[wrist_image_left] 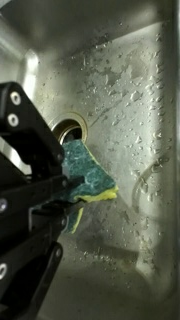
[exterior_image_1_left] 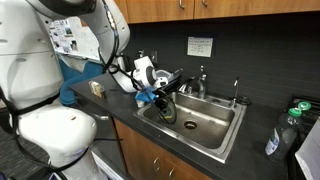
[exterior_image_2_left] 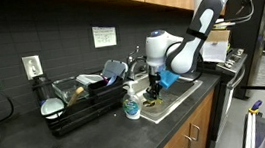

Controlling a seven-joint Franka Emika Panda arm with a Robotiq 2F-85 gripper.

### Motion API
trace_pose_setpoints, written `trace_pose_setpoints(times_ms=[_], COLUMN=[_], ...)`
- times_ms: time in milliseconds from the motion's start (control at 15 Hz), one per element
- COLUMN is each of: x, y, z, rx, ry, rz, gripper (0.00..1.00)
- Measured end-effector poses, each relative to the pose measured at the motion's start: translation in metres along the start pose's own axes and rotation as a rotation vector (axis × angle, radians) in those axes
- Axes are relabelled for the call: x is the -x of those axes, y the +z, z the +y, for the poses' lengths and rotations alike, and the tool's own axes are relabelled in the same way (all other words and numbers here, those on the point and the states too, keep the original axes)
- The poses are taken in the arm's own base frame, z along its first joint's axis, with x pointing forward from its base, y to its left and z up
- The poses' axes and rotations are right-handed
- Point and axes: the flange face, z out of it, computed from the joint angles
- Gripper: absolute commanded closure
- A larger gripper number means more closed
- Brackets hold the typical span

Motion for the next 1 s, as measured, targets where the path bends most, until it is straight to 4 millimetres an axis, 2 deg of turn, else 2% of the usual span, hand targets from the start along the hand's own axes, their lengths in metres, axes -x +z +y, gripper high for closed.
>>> trace_pose_setpoints(times_ms=[333,1000], x=[-0.005,-0.015], y=[-0.007,-0.019], z=[0.005,0.000], rx=[-0.020,-0.081], ry=[0.039,0.038], rz=[0.011,0.069], gripper=[0.96,0.96])
